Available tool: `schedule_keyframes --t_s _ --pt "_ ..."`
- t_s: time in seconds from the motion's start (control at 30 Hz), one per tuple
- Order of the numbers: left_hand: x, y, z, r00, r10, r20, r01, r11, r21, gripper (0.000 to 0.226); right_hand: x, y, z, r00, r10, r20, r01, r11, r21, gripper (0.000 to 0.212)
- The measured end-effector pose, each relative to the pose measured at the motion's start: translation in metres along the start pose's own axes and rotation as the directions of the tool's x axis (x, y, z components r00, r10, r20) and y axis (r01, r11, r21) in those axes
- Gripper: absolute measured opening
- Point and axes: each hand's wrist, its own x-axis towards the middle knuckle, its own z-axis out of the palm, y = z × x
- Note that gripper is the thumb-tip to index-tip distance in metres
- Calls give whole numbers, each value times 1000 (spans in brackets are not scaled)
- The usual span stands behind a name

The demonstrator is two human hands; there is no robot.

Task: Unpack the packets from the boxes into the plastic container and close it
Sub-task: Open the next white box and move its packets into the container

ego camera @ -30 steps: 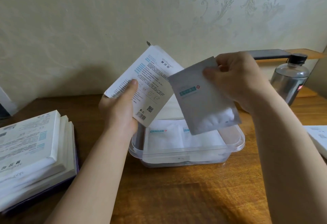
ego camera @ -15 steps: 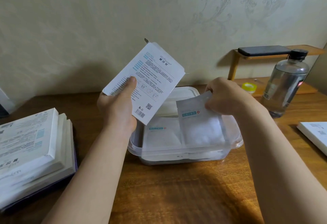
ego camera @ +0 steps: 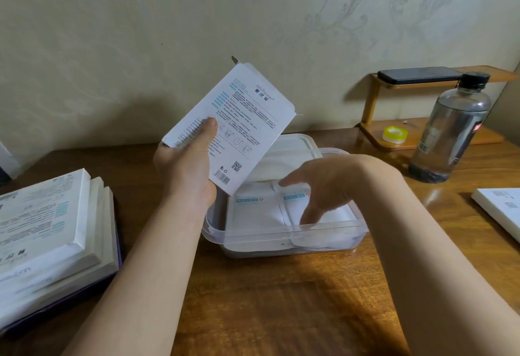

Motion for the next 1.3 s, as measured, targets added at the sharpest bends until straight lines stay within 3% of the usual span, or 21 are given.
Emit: schedule_keyframes --t_s 0.17,0.33,0.53,0.83,1.2,1.3 --pt "0 0 1 1000 -11 2 11 1000 -3 35 9 -5 7 992 29 123 -6 984 -177 101" --pt "2 -1 -1 1000 -12 5 12 1000 10 37 9 -11 8 986 118 114 -91 972 -216 87" --pt "2 -1 -1 1000 -13 7 13 1000 4 38 4 -18 9 984 152 92 -131 970 -205 68" --pt "3 -1 -1 1000 -7 7 7 1000 -1 39 5 -15 5 994 95 57 -83 980 -183 91" --pt "2 -2 0 1000 5 21 -5 1000 -20 19 17 -21 17 986 97 134 -69 978 -198 80" --pt "1 0 0 998 -13 58 13 1000 0 25 1 -11 4 994 104 42 -103 994 -37 80"
